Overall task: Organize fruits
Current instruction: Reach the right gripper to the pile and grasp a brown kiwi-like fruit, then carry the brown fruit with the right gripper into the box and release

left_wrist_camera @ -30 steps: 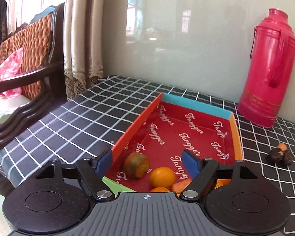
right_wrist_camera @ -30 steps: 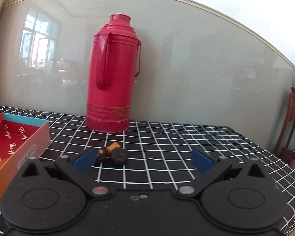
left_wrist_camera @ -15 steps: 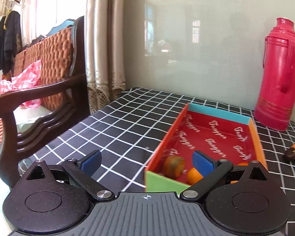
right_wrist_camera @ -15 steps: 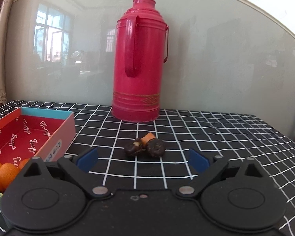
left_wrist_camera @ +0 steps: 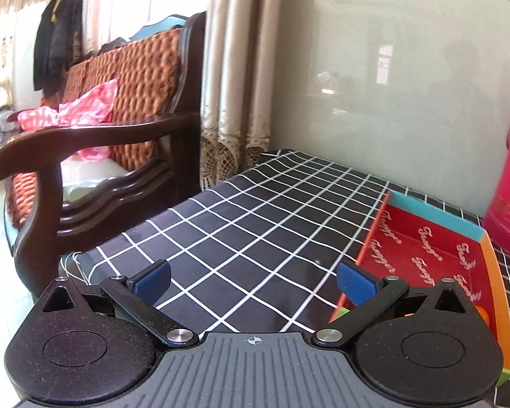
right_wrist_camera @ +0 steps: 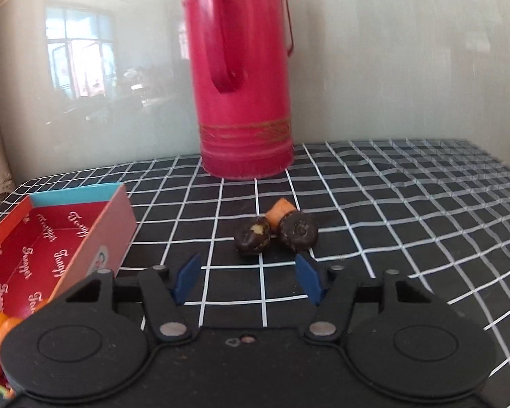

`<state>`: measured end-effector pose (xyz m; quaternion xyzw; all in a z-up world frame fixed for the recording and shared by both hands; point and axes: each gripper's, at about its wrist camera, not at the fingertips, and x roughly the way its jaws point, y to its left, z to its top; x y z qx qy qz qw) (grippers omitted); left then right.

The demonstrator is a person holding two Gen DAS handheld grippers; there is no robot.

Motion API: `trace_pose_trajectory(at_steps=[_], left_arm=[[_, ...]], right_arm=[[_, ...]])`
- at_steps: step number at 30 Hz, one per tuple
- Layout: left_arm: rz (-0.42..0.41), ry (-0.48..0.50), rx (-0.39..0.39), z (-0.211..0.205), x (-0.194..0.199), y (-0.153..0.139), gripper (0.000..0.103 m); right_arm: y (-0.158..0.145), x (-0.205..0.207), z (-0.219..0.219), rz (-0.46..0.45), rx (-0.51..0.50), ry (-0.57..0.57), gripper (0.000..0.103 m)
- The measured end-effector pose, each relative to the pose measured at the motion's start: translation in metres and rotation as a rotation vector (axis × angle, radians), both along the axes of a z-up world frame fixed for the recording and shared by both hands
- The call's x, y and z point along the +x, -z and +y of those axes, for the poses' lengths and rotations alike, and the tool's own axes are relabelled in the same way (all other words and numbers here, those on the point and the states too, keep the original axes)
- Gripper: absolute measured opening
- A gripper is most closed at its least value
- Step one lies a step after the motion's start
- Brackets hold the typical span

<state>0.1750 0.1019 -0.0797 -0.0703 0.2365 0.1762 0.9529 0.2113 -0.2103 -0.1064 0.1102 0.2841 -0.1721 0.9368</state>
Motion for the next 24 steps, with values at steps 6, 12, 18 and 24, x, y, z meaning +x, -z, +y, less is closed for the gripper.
trace_pose_trajectory(at_steps=[6, 12, 18, 24], left_arm=[[0.000, -0.018, -0.005, 0.004, 0.001, 0.003, 0.103], [0.014, -0.020, -0.008, 0.005, 0.003, 0.006, 0.103], [0.026, -0.013, -0.004, 0.003, 0.005, 0.008, 0.103], [0.034, -0.010, -0.008, 0.000, 0.007, 0.009, 0.103]], right_arm=[[0.014, 0.026, -0.012, 0.048, 0.073, 0.031, 0.040], [0.018, 0.041, -0.021, 0.041, 0.107, 0.067, 0.042], [0.019, 0.046, -0.035, 0.002, 0.185, 0.071, 0.023], [0.019, 0.042, -0.031, -0.007, 0.174, 0.047, 0.021]])
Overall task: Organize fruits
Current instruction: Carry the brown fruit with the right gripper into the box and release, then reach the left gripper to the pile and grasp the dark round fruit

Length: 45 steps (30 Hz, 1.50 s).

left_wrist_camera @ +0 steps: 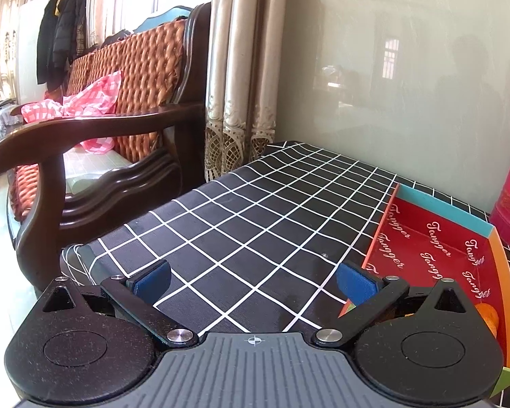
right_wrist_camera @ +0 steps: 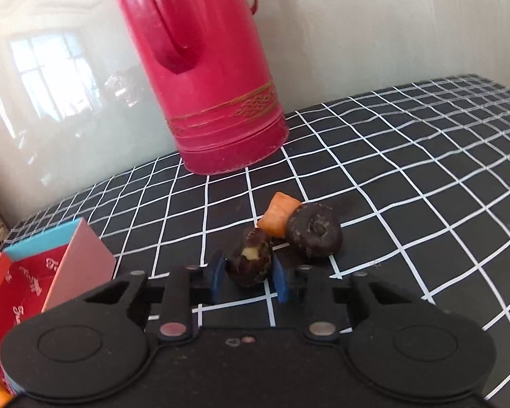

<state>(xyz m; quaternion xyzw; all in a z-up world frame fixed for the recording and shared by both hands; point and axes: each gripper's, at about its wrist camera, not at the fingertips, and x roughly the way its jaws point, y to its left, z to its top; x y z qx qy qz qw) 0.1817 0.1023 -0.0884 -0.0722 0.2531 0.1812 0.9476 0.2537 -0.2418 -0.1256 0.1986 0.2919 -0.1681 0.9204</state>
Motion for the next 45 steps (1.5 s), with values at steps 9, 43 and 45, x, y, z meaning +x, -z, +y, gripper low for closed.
trace_pose_trajectory(at_steps=[9, 43, 45], left_arm=[[0.028, -0.039, -0.038, 0.011, 0.003, 0.004, 0.103], [0.063, -0.109, -0.083, 0.021, 0.000, 0.013, 0.103], [0.053, -0.094, -0.067, 0.014, 0.000, 0.011, 0.103]], right_arm=[[-0.023, -0.025, 0.051, -0.090, -0.142, -0.203, 0.022], [-0.075, -0.097, 0.098, -0.351, -0.573, -0.194, 0.086], [-0.074, -0.099, 0.087, -0.330, -0.625, -0.089, 0.097]])
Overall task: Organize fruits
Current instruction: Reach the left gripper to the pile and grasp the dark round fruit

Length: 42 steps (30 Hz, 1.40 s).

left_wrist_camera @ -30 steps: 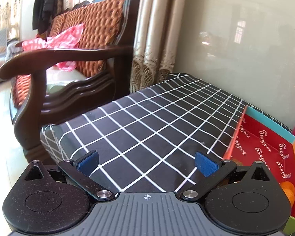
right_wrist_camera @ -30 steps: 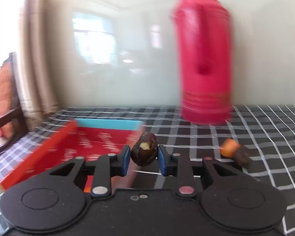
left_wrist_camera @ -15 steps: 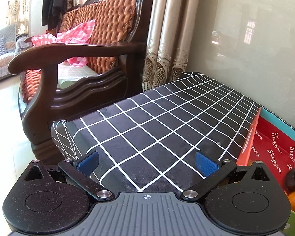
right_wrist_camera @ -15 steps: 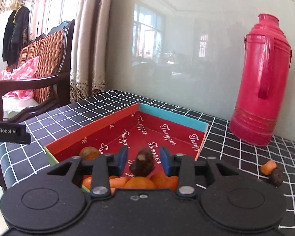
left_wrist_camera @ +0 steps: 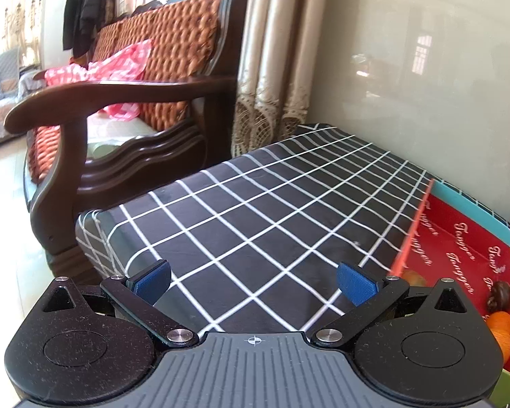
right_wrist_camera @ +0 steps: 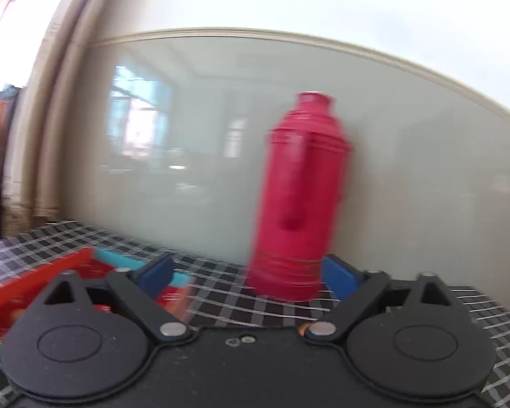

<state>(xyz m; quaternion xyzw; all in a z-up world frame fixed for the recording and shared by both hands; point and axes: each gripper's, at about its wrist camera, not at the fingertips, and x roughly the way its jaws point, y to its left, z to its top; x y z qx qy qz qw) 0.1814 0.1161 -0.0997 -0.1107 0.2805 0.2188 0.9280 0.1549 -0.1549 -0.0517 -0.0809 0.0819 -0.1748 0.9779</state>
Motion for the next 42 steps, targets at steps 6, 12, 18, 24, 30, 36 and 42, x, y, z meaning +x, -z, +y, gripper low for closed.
trace_pose_trajectory(at_steps=[6, 12, 18, 24, 30, 36, 42], left_arm=[[-0.061, 0.051, 0.086, -0.035, -0.004, -0.011, 0.103], [-0.139, 0.164, 0.161, -0.080, -0.010, -0.019, 0.103], [-0.209, 0.330, 0.172, -0.131, -0.014, -0.027, 0.103], [-0.180, 0.482, 0.158, -0.193, -0.004, -0.029, 0.103], [-0.121, 0.563, 0.118, -0.264, 0.014, -0.023, 0.102], [-0.084, 0.637, 0.156, -0.336, 0.026, -0.011, 0.102], [-0.031, 0.659, 0.155, -0.380, 0.050, 0.004, 0.086]], right_arm=[[0.002, -0.004, -0.040, 0.016, -0.033, 0.211, 0.097], [0.006, -0.022, -0.080, 0.022, -0.023, 0.360, 0.097], [0.010, -0.036, -0.117, 0.041, -0.020, 0.512, 0.097], [0.012, -0.053, -0.142, 0.038, -0.012, 0.586, 0.097], [0.014, -0.072, -0.166, 0.024, -0.019, 0.670, 0.097], [0.011, -0.087, -0.189, 0.011, 0.045, 0.682, 0.097], [0.008, -0.097, -0.202, -0.003, 0.109, 0.672, 0.097]])
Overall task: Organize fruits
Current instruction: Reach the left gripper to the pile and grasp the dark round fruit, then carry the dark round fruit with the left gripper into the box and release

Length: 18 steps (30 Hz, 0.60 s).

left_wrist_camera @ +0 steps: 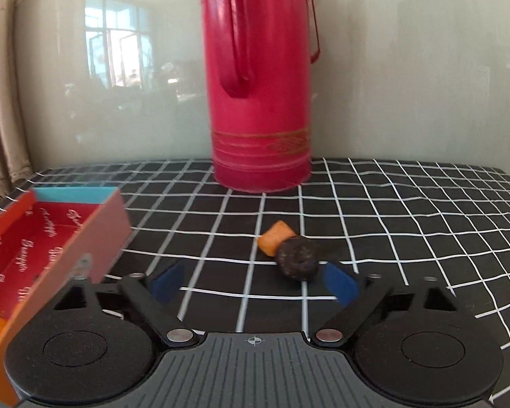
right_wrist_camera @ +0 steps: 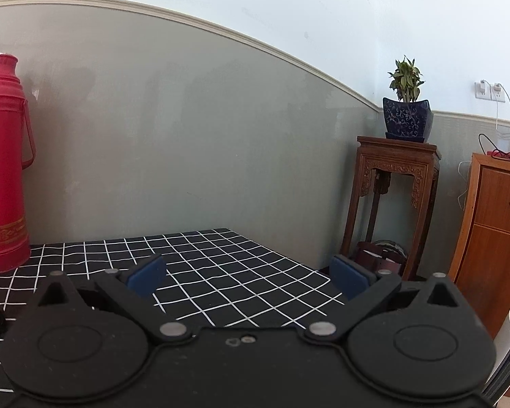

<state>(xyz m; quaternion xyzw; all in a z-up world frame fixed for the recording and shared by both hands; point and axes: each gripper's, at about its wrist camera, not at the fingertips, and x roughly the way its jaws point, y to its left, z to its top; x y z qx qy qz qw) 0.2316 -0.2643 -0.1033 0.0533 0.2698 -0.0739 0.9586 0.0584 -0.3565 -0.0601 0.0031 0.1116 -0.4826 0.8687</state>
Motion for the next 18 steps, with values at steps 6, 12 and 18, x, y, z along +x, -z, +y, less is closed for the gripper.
trace_pose_trajectory(at_steps=[6, 12, 18], left_arm=[[0.071, -0.053, -0.013, -0.013, 0.028, 0.016, 0.085], [0.092, -0.048, -0.029, -0.023, 0.037, 0.025, 0.065], [0.086, -0.013, -0.041, -0.024, 0.030, 0.024, 0.037]], right_arm=[[-0.004, -0.004, -0.007, -0.020, 0.035, -0.022, 0.097], [-0.005, -0.004, -0.008, -0.025, 0.057, -0.053, 0.097], [-0.008, -0.005, -0.008, -0.034, 0.066, -0.064, 0.097]])
